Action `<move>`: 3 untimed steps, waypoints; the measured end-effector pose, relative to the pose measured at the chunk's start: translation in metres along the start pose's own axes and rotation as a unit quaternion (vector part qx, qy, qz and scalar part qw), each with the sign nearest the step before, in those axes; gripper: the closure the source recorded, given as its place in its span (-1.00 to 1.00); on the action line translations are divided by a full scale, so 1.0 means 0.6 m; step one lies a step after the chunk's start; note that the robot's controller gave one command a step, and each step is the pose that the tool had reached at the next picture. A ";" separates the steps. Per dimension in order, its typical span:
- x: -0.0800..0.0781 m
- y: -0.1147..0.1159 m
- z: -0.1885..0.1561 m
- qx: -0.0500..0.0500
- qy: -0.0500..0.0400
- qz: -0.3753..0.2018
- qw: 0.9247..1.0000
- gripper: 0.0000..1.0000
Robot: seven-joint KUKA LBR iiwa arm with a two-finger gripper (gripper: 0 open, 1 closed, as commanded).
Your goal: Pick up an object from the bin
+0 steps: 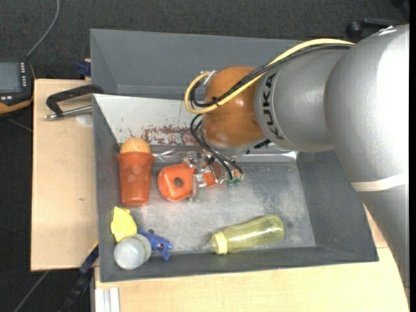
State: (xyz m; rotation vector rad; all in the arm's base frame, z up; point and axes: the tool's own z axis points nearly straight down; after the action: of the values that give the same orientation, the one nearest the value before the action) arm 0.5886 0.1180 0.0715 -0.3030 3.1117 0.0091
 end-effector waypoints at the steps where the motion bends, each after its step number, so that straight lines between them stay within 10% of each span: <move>1: 0.001 0.000 -0.003 0.000 0.001 0.001 1.000 1.00; 3: -0.001 0.001 -0.052 0.000 -0.001 0.001 1.000 1.00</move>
Offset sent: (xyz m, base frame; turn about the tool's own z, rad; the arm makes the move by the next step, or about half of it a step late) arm 0.0000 0.0001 0.0292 0.0000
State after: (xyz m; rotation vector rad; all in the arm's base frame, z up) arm 0.5885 0.1185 0.1025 -0.3006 3.1107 0.0109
